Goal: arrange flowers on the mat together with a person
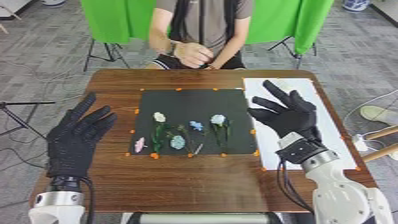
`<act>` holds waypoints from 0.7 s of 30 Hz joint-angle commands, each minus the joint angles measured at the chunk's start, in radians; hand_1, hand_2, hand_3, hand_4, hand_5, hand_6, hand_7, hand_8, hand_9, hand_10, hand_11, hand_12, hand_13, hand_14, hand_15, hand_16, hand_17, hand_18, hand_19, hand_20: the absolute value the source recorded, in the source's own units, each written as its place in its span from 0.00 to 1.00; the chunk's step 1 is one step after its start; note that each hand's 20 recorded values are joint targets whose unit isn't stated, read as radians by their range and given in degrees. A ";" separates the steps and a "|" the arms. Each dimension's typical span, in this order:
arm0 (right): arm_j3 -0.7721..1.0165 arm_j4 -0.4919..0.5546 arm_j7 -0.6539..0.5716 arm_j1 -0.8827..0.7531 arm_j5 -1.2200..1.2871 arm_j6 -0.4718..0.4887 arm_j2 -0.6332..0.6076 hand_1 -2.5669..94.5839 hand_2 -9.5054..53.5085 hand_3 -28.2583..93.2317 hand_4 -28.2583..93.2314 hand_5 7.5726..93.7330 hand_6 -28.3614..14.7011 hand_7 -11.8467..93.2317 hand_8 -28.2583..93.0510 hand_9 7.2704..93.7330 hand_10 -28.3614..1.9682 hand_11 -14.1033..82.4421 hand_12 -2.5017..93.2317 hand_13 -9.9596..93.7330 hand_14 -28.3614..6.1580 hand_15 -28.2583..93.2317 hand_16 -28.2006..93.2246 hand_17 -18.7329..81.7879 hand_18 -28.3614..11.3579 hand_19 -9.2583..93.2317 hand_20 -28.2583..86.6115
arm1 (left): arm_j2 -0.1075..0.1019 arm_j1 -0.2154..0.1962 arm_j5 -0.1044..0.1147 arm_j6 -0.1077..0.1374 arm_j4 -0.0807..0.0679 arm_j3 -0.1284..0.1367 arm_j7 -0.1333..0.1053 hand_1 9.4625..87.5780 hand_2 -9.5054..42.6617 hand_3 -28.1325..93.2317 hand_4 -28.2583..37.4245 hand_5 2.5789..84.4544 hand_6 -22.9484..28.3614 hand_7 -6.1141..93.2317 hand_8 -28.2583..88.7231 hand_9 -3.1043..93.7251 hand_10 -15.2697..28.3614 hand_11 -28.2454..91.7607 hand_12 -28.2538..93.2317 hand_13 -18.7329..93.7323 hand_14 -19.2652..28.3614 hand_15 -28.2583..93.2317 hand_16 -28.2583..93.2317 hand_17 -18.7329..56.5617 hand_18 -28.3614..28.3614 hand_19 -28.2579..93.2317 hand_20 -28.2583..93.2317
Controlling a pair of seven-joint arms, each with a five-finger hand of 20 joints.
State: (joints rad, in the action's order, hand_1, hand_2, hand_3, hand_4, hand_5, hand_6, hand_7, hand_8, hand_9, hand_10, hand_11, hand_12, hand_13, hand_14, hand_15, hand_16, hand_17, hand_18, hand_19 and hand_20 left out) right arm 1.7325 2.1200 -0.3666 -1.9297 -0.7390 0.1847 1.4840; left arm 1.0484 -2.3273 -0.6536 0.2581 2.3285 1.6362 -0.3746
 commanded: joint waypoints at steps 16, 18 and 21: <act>0.006 0.005 -0.012 -0.005 -0.020 0.002 0.016 0.22 0.27 0.92 0.00 0.46 0.70 0.23 0.13 0.53 0.32 0.31 0.15 0.52 0.22 0.63 0.29 0.24 0.24 0.61 0.40 | 0.014 -0.007 0.004 0.010 0.003 -0.002 0.017 0.17 0.40 0.85 0.00 0.40 0.62 0.16 0.16 0.42 0.87 0.46 0.32 0.42 1.00 0.67 0.14 0.19 0.97 0.84 0.11; 0.007 0.001 -0.010 0.002 -0.025 -0.001 0.021 0.22 0.27 0.92 0.00 0.46 0.70 0.23 0.13 0.53 0.32 0.31 0.15 0.52 0.22 0.63 0.29 0.24 0.24 0.61 0.40 | 0.008 -0.005 0.007 0.017 0.001 -0.008 0.004 0.17 0.40 0.85 0.00 0.40 0.62 0.16 0.16 0.42 0.87 0.46 0.32 0.42 1.00 0.67 0.14 0.19 0.97 0.84 0.11; 0.005 -0.003 -0.013 0.006 -0.027 0.010 0.024 0.22 0.27 0.92 0.00 0.46 0.70 0.23 0.13 0.53 0.32 0.31 0.15 0.53 0.22 0.63 0.29 0.24 0.24 0.61 0.40 | 0.008 0.004 0.008 0.008 -0.003 -0.013 0.007 0.17 0.40 0.85 0.00 0.40 0.62 0.17 0.16 0.42 0.87 0.46 0.32 0.42 1.00 0.67 0.14 0.19 0.97 0.84 0.11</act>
State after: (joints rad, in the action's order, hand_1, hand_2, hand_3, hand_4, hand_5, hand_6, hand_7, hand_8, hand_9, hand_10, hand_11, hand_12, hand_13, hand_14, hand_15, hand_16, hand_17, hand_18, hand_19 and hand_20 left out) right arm 1.7364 2.1185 -0.3774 -1.9273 -0.7571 0.1924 1.4946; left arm 1.0481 -2.3253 -0.6527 0.2605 2.3292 1.6339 -0.3724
